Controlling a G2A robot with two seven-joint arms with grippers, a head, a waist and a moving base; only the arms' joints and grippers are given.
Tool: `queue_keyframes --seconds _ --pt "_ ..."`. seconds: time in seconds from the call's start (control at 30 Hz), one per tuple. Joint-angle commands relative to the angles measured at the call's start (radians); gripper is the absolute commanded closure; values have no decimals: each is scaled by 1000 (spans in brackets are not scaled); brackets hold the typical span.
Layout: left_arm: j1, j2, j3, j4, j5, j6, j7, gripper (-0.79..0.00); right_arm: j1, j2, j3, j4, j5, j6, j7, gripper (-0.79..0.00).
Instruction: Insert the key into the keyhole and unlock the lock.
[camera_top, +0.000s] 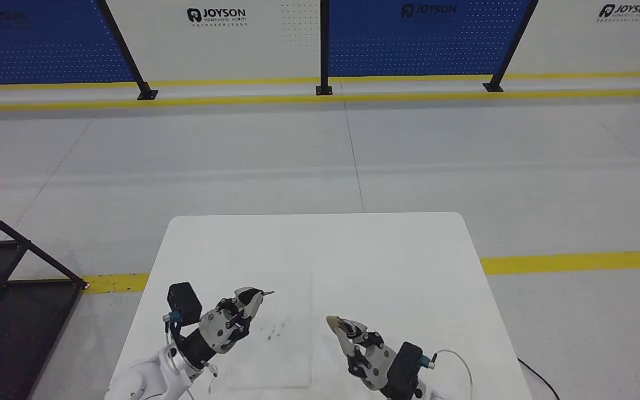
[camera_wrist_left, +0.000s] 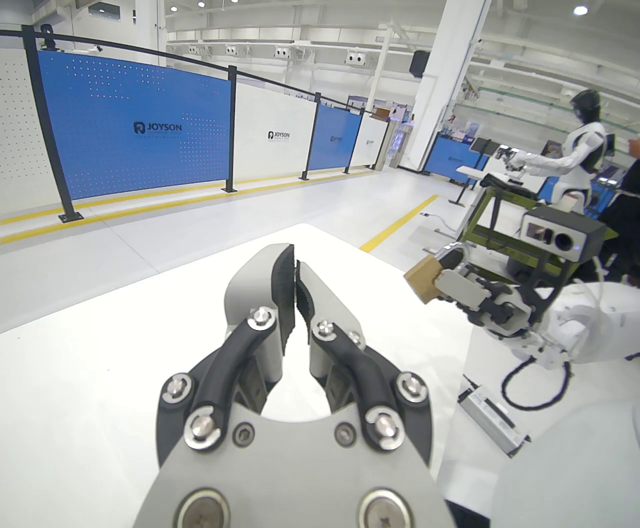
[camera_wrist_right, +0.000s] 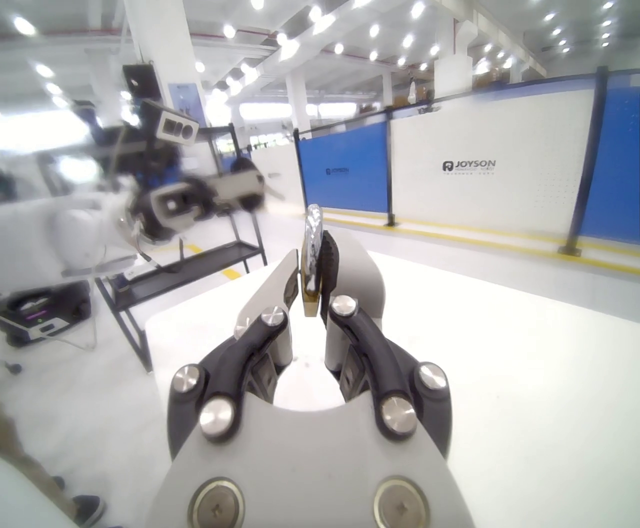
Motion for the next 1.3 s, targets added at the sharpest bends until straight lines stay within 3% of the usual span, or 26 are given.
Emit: queue_keyframes --seconds 0.0,0.27,0.57,0.8,1.27 --pt "-23 -1 27 14 -83 -26 -8 0 29 -5 -19 7 114 -86 -22 0" --pt "-122 -4 161 116 -412 -219 -46 0 143 -25 -101 84 451 -390 -63 0" --pt "-196 -21 291 169 -526 -273 7 0 224 -54 -185 179 646 -603 -92 0" --pt "-222 -40 370 194 -433 -272 56 0 237 -71 -193 209 625 -588 -116 0" --pt "-228 -42 378 183 -429 -240 45 0 237 -71 -193 209 625 -588 -116 0"
